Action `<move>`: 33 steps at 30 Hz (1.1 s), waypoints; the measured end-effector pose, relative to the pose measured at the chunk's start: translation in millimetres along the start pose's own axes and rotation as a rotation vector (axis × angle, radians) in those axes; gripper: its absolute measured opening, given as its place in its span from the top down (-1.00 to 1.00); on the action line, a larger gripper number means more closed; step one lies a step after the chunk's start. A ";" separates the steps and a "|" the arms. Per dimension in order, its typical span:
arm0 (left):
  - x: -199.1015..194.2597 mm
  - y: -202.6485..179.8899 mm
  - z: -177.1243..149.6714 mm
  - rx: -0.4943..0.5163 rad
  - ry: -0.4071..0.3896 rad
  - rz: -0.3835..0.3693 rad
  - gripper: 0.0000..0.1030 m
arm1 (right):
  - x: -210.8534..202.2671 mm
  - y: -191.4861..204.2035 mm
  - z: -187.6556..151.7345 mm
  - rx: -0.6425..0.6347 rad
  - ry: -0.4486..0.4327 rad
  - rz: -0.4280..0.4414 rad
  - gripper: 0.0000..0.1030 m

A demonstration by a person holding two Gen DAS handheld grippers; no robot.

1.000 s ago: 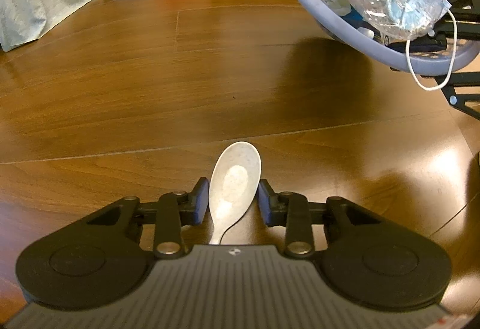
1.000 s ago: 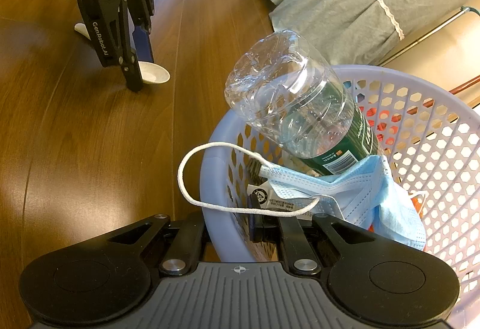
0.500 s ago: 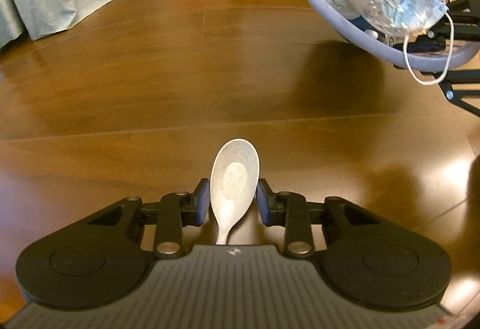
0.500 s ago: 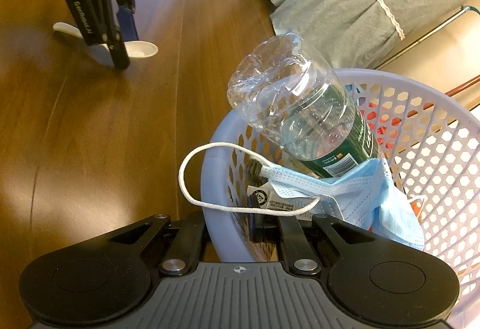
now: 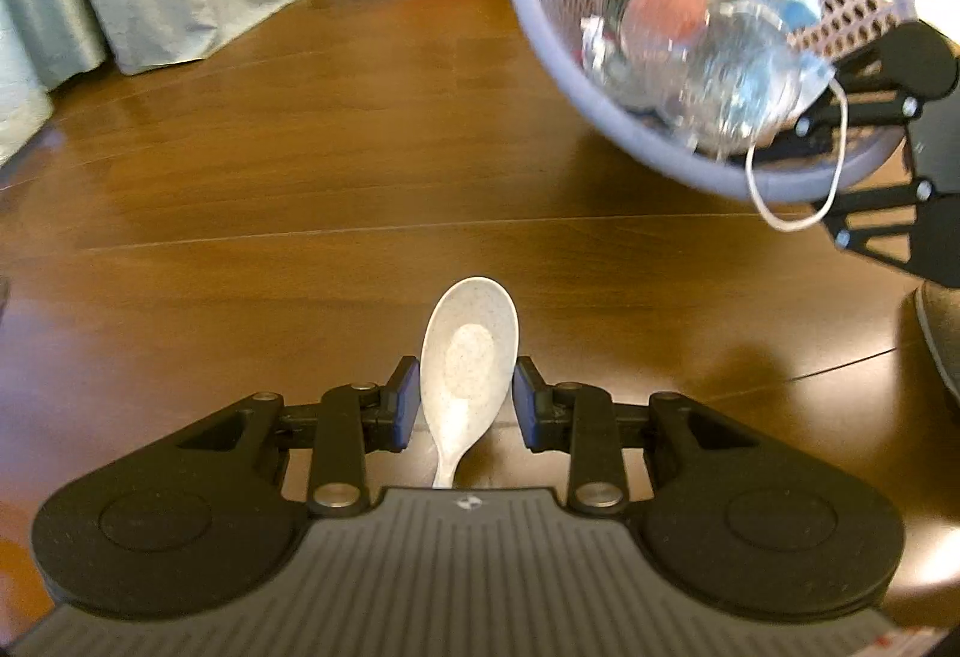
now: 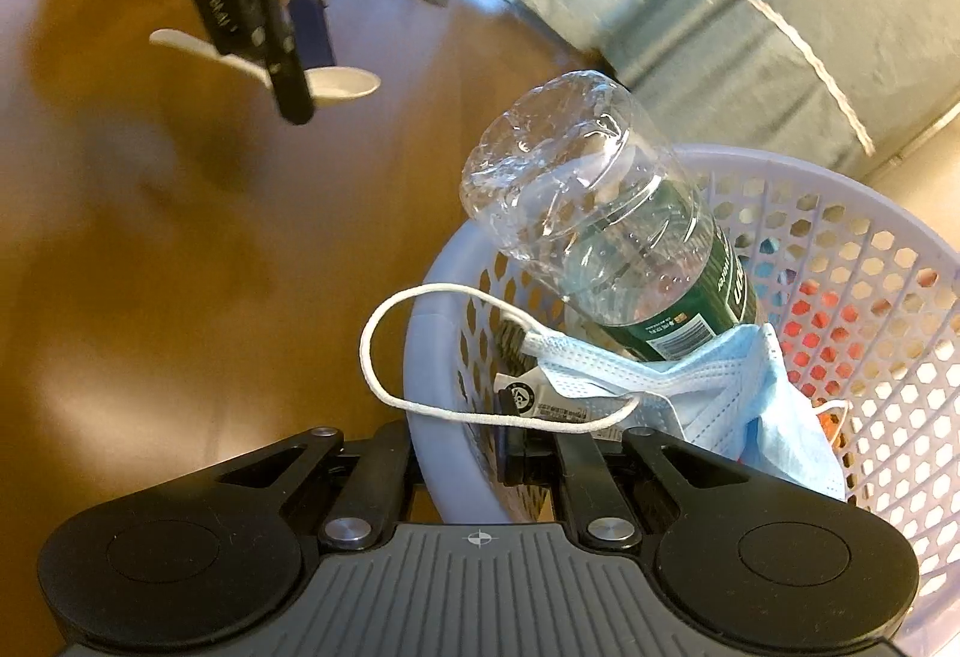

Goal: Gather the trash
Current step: 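Lift the spoon with the left tool while the right tool lowers the wastebasket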

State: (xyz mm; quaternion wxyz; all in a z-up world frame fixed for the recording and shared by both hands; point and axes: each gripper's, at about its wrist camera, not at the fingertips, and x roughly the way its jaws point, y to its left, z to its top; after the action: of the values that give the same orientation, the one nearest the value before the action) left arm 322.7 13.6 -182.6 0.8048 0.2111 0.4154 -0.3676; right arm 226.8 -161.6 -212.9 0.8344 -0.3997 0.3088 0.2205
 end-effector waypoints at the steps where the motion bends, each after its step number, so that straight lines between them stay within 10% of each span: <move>1: -10.3 3.1 -2.6 -0.014 -0.003 0.007 0.47 | -2.5 2.7 5.6 -0.002 -0.012 0.019 0.91; 18: -159.9 52.4 -16.2 -0.235 -0.049 0.052 0.47 | -64.5 9.2 87.4 0.183 -0.193 0.471 1.00; 33: -200.3 6.6 29.8 -0.198 -0.054 -0.023 0.47 | -85.9 -2.2 61.3 0.112 -0.062 0.598 0.95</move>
State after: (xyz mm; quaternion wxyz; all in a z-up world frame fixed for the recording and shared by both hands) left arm 266.1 82.0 -0.6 0.8284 0.1156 0.4303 -0.3395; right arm 187.7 -124.0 -122.4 0.7621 -0.2376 0.3988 0.4513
